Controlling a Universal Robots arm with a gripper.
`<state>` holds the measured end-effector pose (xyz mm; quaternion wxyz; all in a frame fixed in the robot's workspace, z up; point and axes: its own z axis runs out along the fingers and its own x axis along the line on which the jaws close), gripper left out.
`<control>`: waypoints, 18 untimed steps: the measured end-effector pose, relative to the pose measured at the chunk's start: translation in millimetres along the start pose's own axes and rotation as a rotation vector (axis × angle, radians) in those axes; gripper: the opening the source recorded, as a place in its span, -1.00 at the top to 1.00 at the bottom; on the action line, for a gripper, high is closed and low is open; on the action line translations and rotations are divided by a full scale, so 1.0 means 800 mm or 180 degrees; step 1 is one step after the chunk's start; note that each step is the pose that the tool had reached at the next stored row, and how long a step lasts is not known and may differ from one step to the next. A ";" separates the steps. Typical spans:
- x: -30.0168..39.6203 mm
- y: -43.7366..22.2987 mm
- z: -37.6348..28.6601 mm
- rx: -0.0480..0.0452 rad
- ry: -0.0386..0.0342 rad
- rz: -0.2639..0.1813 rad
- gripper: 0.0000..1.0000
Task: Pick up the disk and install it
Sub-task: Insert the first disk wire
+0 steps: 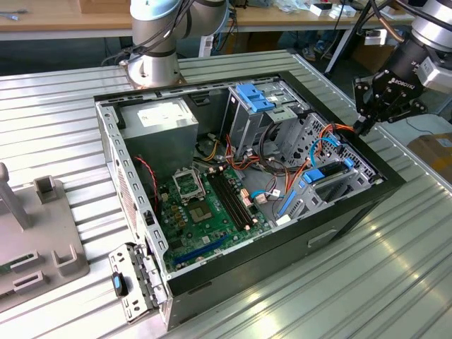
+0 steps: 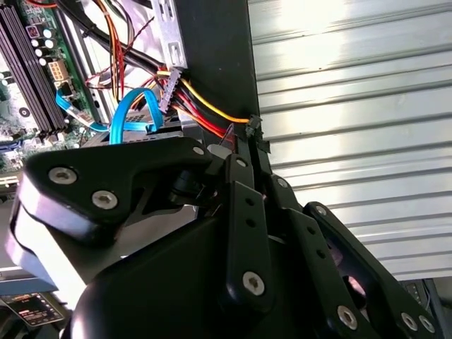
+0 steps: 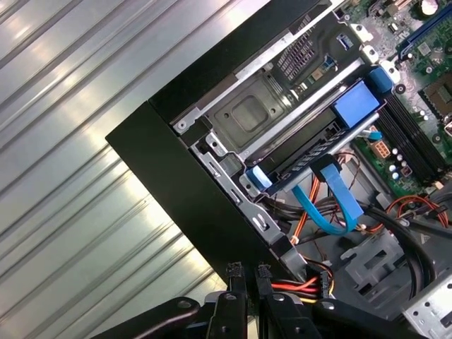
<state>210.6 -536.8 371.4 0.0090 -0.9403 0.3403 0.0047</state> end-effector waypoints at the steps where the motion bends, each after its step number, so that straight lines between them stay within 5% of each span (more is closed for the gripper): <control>1: -0.0001 0.0000 -0.0007 0.0003 0.0003 0.0006 0.67; 6: -0.0004 0.0001 -0.0078 0.0028 0.0031 0.0087 0.67; 18: -0.0117 0.0096 -0.0078 0.0029 0.0034 0.0241 0.67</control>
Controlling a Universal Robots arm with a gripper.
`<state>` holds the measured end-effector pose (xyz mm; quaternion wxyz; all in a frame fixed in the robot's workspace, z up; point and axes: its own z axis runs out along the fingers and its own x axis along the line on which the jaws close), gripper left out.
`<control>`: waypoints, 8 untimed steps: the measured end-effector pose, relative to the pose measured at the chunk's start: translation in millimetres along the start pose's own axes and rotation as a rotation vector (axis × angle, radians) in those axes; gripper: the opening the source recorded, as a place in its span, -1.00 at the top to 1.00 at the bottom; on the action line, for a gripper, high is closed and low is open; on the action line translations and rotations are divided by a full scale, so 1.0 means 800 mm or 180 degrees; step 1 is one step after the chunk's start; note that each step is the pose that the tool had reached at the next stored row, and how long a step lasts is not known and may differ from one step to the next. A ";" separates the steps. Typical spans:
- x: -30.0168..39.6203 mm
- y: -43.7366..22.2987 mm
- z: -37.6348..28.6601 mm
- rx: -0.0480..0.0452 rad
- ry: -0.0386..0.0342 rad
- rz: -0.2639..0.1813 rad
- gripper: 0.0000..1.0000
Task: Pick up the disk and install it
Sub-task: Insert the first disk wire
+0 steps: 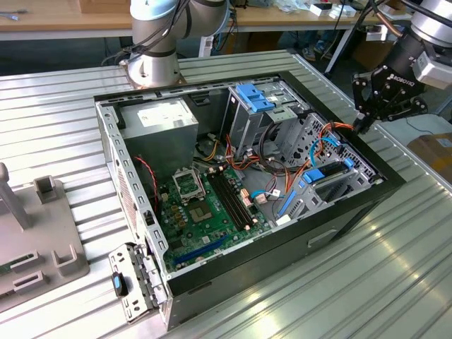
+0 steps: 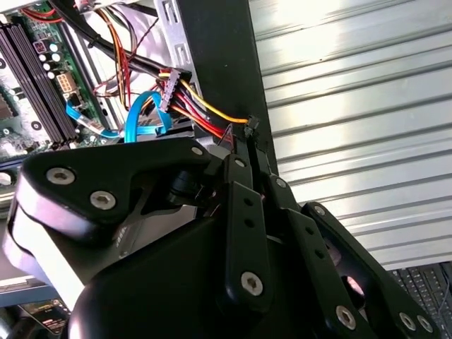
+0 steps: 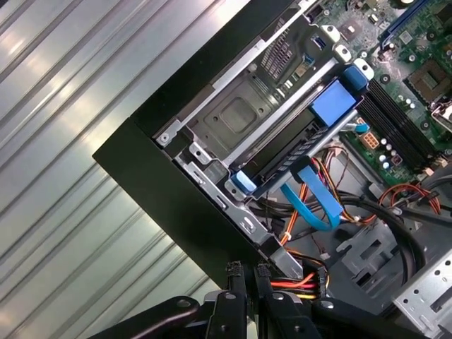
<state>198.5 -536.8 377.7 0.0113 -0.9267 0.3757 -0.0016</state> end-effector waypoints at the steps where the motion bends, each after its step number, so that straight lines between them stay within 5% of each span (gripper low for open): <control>1: -0.0013 0.0013 0.0000 0.0000 0.0000 0.0004 0.67; 8: -0.0050 0.0053 -0.0002 0.0005 0.0001 0.0098 0.67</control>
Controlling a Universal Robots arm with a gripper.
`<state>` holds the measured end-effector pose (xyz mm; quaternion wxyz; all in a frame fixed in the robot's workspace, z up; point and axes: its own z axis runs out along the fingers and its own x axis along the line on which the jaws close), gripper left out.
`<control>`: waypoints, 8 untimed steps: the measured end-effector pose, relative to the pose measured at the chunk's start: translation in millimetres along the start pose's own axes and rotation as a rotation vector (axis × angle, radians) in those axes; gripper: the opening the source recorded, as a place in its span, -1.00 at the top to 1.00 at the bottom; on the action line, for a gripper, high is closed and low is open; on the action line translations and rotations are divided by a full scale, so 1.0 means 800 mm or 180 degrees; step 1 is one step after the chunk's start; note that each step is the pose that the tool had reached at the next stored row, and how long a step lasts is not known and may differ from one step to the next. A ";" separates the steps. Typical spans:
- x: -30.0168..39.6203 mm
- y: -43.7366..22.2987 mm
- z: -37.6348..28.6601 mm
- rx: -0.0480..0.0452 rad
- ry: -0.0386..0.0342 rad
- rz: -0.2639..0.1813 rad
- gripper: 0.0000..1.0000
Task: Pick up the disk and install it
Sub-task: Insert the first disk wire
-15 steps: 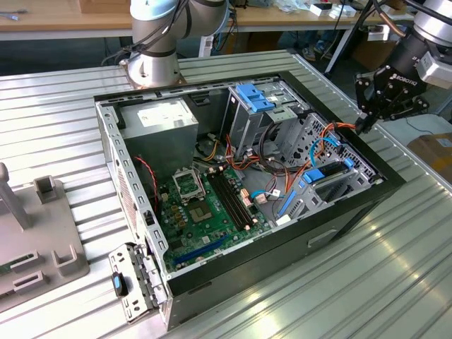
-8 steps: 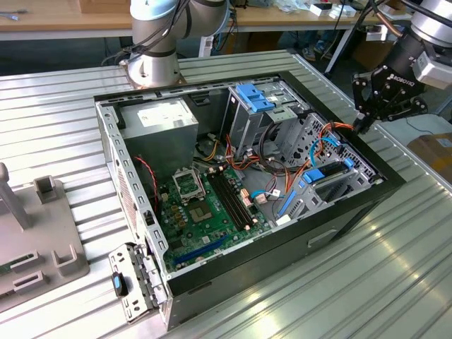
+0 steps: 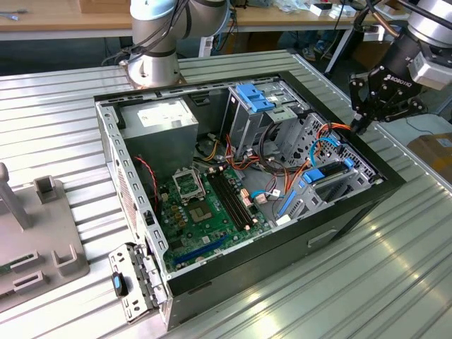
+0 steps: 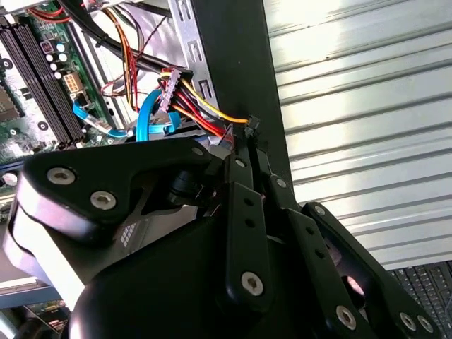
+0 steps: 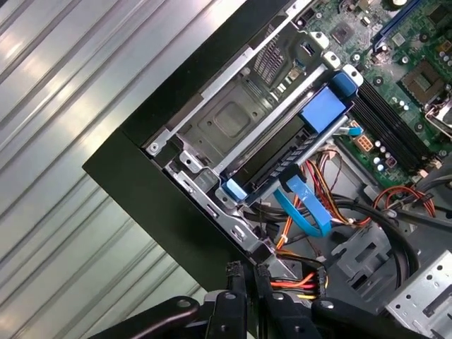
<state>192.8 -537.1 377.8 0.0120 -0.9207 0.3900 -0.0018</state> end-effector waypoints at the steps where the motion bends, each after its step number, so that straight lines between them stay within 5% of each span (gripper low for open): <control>1: 0.0001 0.0000 0.0001 0.0000 0.0002 0.0075 0.67; 8: -0.0048 0.0085 -0.0001 0.0003 0.0004 0.0111 0.67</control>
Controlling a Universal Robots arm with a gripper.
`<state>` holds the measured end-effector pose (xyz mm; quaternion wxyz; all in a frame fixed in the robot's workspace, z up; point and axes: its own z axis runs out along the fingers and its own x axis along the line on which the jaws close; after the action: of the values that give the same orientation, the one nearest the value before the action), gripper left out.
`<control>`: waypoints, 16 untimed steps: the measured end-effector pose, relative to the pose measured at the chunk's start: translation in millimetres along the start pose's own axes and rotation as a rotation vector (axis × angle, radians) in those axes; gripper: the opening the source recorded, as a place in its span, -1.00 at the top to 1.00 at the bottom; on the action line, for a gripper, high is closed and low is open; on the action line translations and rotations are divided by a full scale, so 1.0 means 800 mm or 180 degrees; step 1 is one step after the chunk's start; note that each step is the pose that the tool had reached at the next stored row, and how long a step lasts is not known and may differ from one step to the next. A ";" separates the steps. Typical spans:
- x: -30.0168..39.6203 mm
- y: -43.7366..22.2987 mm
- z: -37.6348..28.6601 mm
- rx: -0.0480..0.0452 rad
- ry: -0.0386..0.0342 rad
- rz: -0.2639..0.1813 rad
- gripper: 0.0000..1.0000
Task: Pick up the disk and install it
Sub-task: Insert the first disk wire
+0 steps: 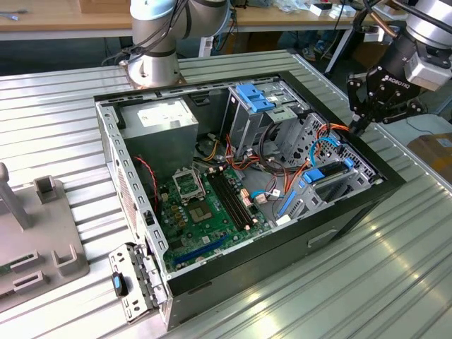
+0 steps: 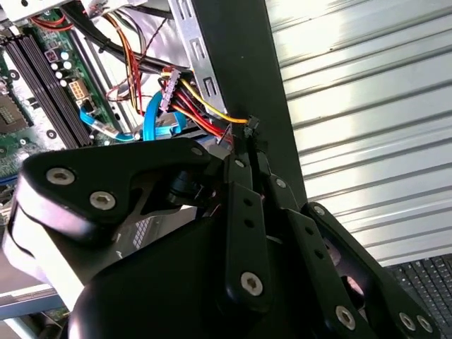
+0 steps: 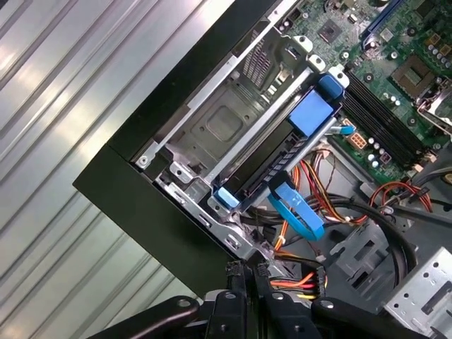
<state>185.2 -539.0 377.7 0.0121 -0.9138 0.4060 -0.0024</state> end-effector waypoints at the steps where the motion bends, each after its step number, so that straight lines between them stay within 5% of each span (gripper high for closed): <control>1: -0.0006 0.0012 0.0000 0.0000 0.0000 0.0001 0.67; 16: -0.0150 0.0334 -0.0007 0.0011 0.0010 0.0015 0.67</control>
<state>157.3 -548.0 377.7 0.0130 -0.9128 0.4082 -0.0046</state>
